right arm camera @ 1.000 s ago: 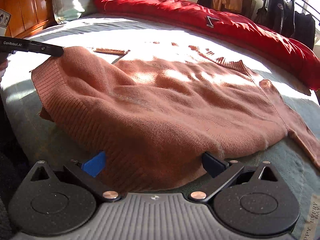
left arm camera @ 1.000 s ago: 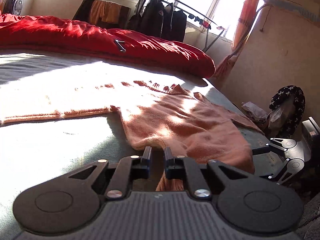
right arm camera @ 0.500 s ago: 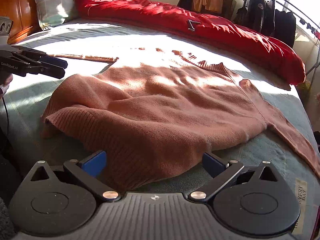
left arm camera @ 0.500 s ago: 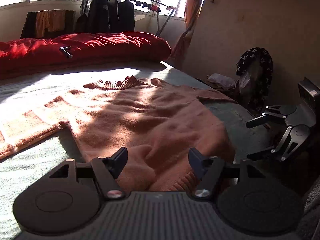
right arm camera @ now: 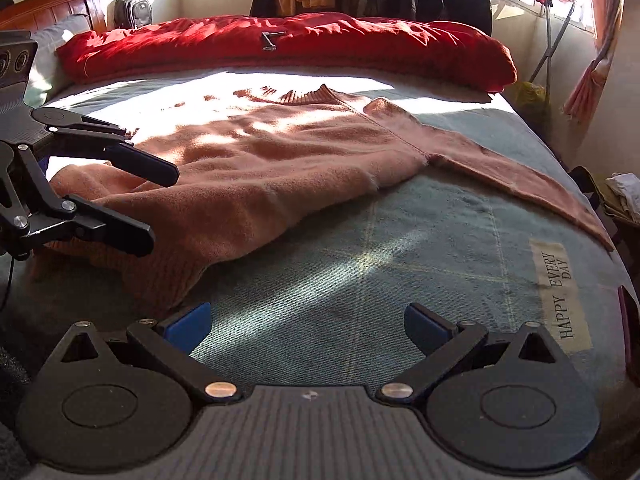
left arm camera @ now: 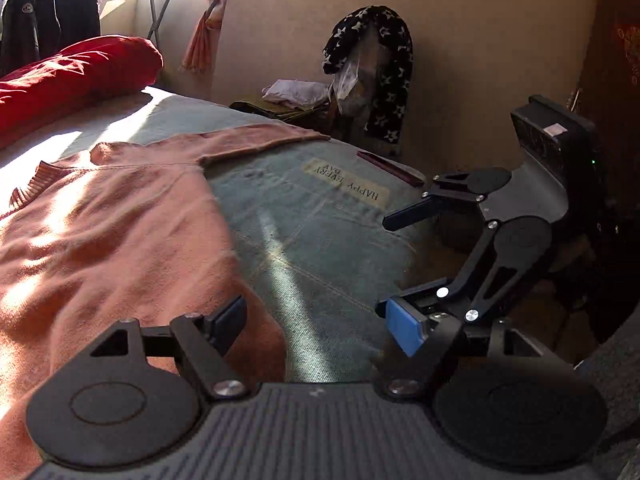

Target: Fold clothes

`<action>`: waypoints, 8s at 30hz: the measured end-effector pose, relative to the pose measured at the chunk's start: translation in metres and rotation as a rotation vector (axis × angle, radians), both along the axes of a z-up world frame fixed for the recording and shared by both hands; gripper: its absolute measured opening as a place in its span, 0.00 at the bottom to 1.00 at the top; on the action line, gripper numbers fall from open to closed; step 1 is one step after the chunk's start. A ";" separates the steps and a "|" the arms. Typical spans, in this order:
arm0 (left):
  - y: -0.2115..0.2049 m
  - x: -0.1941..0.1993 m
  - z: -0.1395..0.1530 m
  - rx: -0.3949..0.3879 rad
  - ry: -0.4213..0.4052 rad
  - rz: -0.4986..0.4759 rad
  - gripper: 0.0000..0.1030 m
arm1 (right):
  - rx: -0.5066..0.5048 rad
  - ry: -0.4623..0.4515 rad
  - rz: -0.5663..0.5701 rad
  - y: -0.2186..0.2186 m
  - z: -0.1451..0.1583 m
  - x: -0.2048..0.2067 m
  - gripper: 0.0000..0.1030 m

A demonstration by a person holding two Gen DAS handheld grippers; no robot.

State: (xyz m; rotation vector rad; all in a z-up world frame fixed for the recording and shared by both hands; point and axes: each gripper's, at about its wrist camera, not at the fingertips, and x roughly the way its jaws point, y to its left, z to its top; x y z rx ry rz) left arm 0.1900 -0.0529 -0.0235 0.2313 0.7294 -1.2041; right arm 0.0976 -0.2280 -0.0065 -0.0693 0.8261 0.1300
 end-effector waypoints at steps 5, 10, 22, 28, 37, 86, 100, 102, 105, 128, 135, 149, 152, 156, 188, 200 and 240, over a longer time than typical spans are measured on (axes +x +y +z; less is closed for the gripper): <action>-0.046 -0.007 -0.021 0.084 0.105 0.017 0.75 | 0.070 -0.018 0.056 -0.043 -0.017 0.016 1.00; -0.077 -0.003 -0.043 0.250 0.088 0.128 0.75 | 0.110 -0.009 0.083 -0.080 -0.029 0.030 1.00; -0.068 0.012 -0.020 0.528 -0.338 0.353 0.75 | 0.185 -0.028 0.120 -0.106 -0.031 0.053 1.00; -0.045 0.042 -0.026 0.561 -0.398 0.400 0.77 | 0.197 -0.043 0.139 -0.092 -0.026 0.060 1.00; 0.013 0.083 -0.021 0.408 -0.348 0.455 0.78 | 0.190 -0.021 0.082 -0.055 -0.020 0.055 1.00; 0.121 0.082 -0.009 0.124 -0.146 0.691 0.80 | 0.875 -0.077 0.266 -0.004 -0.049 0.155 0.11; 0.114 0.048 0.011 -0.091 0.025 0.464 0.80 | 0.729 -0.084 0.150 -0.062 0.015 0.115 0.10; 0.108 0.044 0.010 -0.098 0.027 0.436 0.81 | 0.716 -0.069 0.105 -0.075 0.018 0.104 0.10; 0.102 0.044 0.006 -0.095 0.034 0.421 0.81 | 0.696 -0.045 0.035 -0.094 0.022 0.089 0.10; 0.093 0.039 -0.012 0.069 0.007 0.419 0.81 | 0.656 0.265 -0.307 -0.133 -0.059 0.012 0.45; 0.077 0.034 -0.012 0.081 -0.001 0.372 0.81 | 0.657 0.277 -0.307 -0.119 -0.067 0.000 0.23; 0.088 0.025 -0.009 0.107 -0.028 0.350 0.81 | 0.530 0.227 -0.367 -0.124 -0.038 -0.027 0.03; 0.092 0.025 -0.010 0.115 -0.026 0.359 0.81 | 0.480 0.290 -0.363 -0.121 -0.041 -0.029 0.03; 0.094 0.028 -0.013 0.121 -0.017 0.386 0.81 | 0.396 0.302 -0.407 -0.128 -0.035 -0.030 0.07; 0.064 -0.011 -0.016 0.271 0.132 0.996 0.81 | 0.199 0.133 0.407 -0.109 -0.049 0.181 0.40; 0.078 -0.045 -0.009 0.239 0.145 1.214 0.81 | 0.117 0.161 0.475 -0.075 -0.055 0.253 0.56; 0.034 -0.128 -0.028 0.219 -0.161 0.431 0.81 | 0.164 -0.136 0.511 -0.080 -0.023 0.027 0.79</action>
